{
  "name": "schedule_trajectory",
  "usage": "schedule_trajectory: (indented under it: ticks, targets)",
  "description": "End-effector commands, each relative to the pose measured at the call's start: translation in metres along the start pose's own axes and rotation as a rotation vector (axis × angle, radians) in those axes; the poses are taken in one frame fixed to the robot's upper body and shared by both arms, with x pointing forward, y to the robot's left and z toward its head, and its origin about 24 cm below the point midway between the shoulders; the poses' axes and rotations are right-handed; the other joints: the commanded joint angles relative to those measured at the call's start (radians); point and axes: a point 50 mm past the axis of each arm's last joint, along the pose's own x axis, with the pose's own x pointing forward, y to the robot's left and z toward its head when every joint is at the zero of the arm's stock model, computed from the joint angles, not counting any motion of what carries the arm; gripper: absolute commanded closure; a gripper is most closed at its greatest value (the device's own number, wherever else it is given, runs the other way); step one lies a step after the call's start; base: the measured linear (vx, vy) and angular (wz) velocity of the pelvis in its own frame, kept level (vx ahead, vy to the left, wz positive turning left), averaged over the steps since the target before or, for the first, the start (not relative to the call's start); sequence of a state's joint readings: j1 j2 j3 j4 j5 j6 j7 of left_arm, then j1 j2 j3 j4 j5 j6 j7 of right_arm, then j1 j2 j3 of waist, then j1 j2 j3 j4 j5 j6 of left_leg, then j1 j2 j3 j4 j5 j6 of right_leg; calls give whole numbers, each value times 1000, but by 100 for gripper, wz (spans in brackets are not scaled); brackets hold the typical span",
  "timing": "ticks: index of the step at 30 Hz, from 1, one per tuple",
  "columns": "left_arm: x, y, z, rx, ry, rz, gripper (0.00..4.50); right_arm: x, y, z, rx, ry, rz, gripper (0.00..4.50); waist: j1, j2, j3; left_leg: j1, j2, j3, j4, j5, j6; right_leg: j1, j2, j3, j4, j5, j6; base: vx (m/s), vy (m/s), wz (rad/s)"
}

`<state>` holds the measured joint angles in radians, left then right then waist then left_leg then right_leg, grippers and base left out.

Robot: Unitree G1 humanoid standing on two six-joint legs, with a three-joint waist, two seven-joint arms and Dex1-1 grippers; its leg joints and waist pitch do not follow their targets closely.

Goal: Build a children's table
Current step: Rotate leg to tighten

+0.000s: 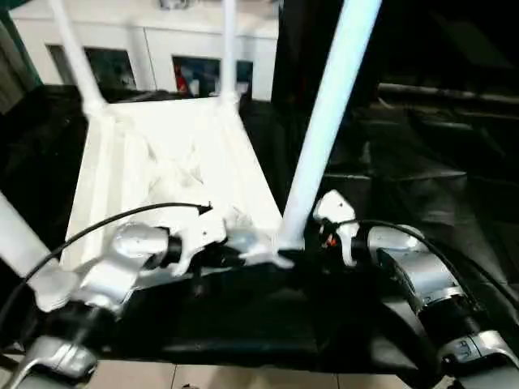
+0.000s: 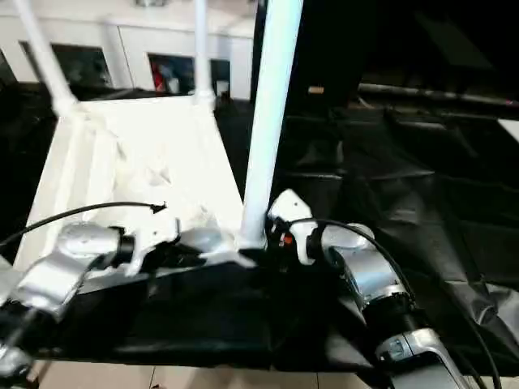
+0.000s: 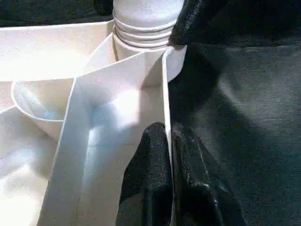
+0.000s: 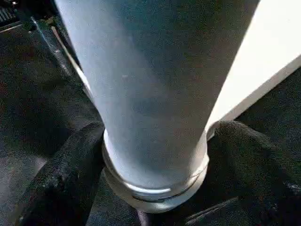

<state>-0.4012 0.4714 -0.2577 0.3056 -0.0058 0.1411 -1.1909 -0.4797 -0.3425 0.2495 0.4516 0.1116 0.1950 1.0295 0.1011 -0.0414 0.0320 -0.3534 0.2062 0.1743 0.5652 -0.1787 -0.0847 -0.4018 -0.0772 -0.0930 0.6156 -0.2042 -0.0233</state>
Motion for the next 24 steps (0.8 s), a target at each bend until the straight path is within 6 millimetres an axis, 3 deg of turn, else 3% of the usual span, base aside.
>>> schedule_trajectory:
  ticks: [1,5,14,18,20,21,22,24]
  targets:
    - [4,-6,5,-24,-101,-34,450,-3,0,1,1,7,14,58,2,-13,-48,-2,27,0,-51,-110,77,61,-68,58,-60,-68,-200,0,0,0]
    - [3,-7,4,-26,-97,-32,450,-2,2,0,7,14,35,76,2,-12,-47,1,29,-1,-53,-133,54,60,-69,59,-66,-133,-174,0,0,0]
    - [2,-8,4,-34,-94,-41,450,-1,3,-1,23,-2,36,152,0,-11,-50,1,28,0,-50,-102,60,61,-67,60,-59,-72,-187,0,0,0]
    - [5,-8,4,-34,-98,-30,450,3,-2,-5,21,-10,-72,165,-5,-13,-48,-1,26,-1,-51,-113,50,61,-69,59,-62,-100,-183,0,0,0]
    - [15,-1,-2,-47,-40,63,450,13,-9,-9,103,-33,-261,171,-11,-13,-43,-1,25,-2,-55,-141,35,58,-69,59,-71,-175,-166,0,0,0]
    - [15,-1,-2,-47,-40,63,450,13,-9,-9,103,-33,-261,172,-12,-13,-40,0,24,-1,-56,-156,29,56,-68,59,-77,-213,-155,0,0,0]
    - [26,9,-8,-75,29,177,450,23,-11,-14,222,-64,-412,173,-12,-14,-42,3,25,-4,-58,-174,11,57,-72,60,-81,-270,-136,0,0,0]
    - [33,12,-7,-92,28,218,450,28,-12,-18,272,-68,-493,173,-12,-12,-40,9,27,-5,-61,-187,-10,50,-73,62,-86,-314,-120,0,0,0]
